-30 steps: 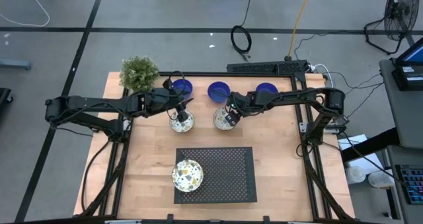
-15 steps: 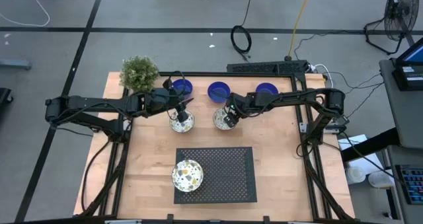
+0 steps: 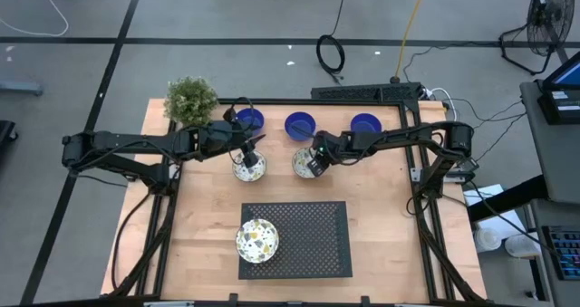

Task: Pick & Place Mini bowls
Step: Stack the right patterned yellow bowl on the patterned yellow bowl on the shelf

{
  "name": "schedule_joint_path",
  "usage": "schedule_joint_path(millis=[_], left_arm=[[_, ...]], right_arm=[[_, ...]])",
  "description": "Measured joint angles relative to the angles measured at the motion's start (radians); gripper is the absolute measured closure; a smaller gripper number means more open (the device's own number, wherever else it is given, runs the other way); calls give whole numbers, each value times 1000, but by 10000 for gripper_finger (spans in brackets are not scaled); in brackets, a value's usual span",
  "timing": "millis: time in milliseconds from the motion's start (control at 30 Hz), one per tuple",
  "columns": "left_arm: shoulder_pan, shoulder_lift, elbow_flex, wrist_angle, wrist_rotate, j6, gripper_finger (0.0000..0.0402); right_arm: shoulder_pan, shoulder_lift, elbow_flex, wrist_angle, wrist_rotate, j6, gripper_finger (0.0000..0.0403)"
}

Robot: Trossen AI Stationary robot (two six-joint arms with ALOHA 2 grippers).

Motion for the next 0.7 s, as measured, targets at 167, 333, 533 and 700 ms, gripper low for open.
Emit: schedule_joint_path(millis=[167,333,533,700], left_arm=[[0,0,0,0,0,0,266],[0,0,0,0,0,0,266],[0,0,0,0,0,0,266],[0,0,0,0,0,0,266]], right_arm=[[-2,0,0,7,0,-3,277],[-3,0,0,6,0,-3,289],[-3,0,0,6,0,-11,300],[-3,0,0,5,0,-19,314]])
